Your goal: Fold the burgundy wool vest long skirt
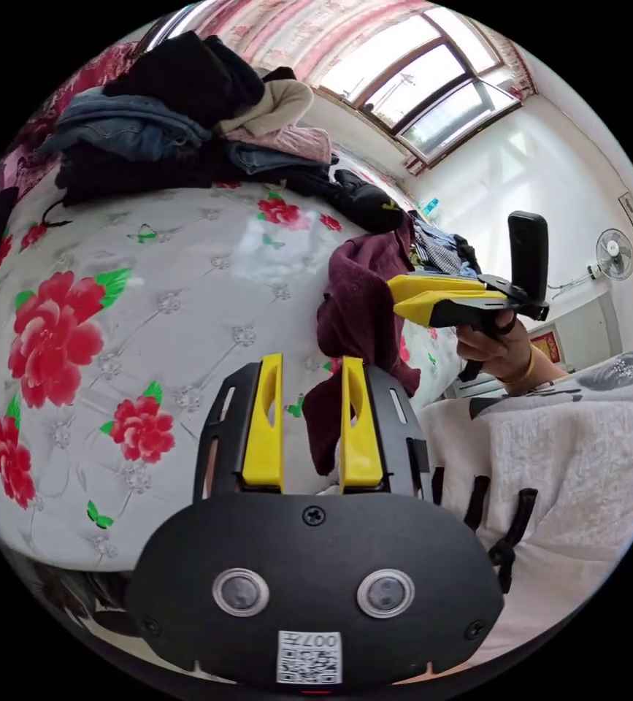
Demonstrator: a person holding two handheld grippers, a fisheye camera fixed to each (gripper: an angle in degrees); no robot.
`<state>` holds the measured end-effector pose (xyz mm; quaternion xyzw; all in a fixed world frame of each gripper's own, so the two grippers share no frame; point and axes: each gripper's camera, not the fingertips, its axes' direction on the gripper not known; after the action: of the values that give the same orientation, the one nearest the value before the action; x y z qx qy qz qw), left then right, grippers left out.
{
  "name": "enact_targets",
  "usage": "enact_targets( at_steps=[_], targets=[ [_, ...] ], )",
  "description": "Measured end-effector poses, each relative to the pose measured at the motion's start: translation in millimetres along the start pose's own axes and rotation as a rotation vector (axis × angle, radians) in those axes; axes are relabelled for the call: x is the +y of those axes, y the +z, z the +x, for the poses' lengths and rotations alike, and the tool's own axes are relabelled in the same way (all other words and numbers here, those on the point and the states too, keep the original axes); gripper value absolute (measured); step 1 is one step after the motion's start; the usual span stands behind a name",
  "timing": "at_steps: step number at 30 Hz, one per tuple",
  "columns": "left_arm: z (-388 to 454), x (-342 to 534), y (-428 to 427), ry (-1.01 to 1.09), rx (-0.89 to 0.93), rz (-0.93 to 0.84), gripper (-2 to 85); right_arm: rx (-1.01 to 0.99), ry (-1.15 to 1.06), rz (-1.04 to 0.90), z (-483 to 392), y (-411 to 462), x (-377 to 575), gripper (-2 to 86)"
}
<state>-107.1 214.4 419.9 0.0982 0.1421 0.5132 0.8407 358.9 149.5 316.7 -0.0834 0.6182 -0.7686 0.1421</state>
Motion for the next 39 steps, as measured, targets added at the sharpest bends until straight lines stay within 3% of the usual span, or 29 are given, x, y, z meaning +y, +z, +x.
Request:
enact_targets(
  at_steps=[3, 6, 10, 14, 17, 18, 22, 26, 31, 35, 39],
  targets=[
    [18.0, -12.7, -9.7, 0.056, -0.048, 0.008, 11.3, 0.031, 0.127, 0.076, 19.1, -22.2, 34.8, 10.6],
    [64.5, -41.5, 14.1, 0.202, 0.018, -0.047, 11.4, 0.156, 0.306, 0.142, 41.4, -51.9, 86.2, 10.8],
    [173.8, -91.3, 100.0, 0.488, 0.207, -0.219, 12.7, 0.307, 0.520, 0.236, 52.1, -94.4, 159.8, 10.7],
    [277.7, -113.3, 206.5, 0.699, 0.238, -0.428, 13.0, 0.364, 0.651, 0.327, 47.4, -120.0, 202.5, 10.4],
    [322.9, -110.6, 290.5, 0.800, 0.018, -0.620, 5.2, 0.370, 0.722, 0.413, 41.2, -132.2, 222.2, 9.9],
    [328.8, -109.8, 286.6, 0.865, -0.104, -0.518, 2.5, 0.376, 0.731, 0.433, 38.3, -134.4, 225.5, 9.6],
    [297.9, -98.6, 240.6, 0.948, -0.115, -0.569, -0.2, 0.420, 0.719, 0.437, 33.4, -137.5, 223.6, 8.5],
    [201.6, -75.2, 134.3, 0.824, -0.269, -0.514, -0.5, 0.435, 0.719, 0.394, 46.8, -138.0, 214.1, 7.2],
    [43.2, -49.2, -43.5, 0.267, -0.290, -0.435, -0.5, 0.483, 0.776, 0.407, 80.8, -144.4, 190.4, 6.0],
    [-12.8, -27.2, -115.5, 0.014, -0.359, -0.337, -0.5, 0.525, 0.911, 0.342, 109.3, -143.0, 188.3, 9.0],
    [-39.8, -22.2, -150.3, -0.120, -0.298, -0.261, -0.3, 0.516, 0.983, 0.329, 107.8, -146.3, 212.9, 10.7]
  ],
)
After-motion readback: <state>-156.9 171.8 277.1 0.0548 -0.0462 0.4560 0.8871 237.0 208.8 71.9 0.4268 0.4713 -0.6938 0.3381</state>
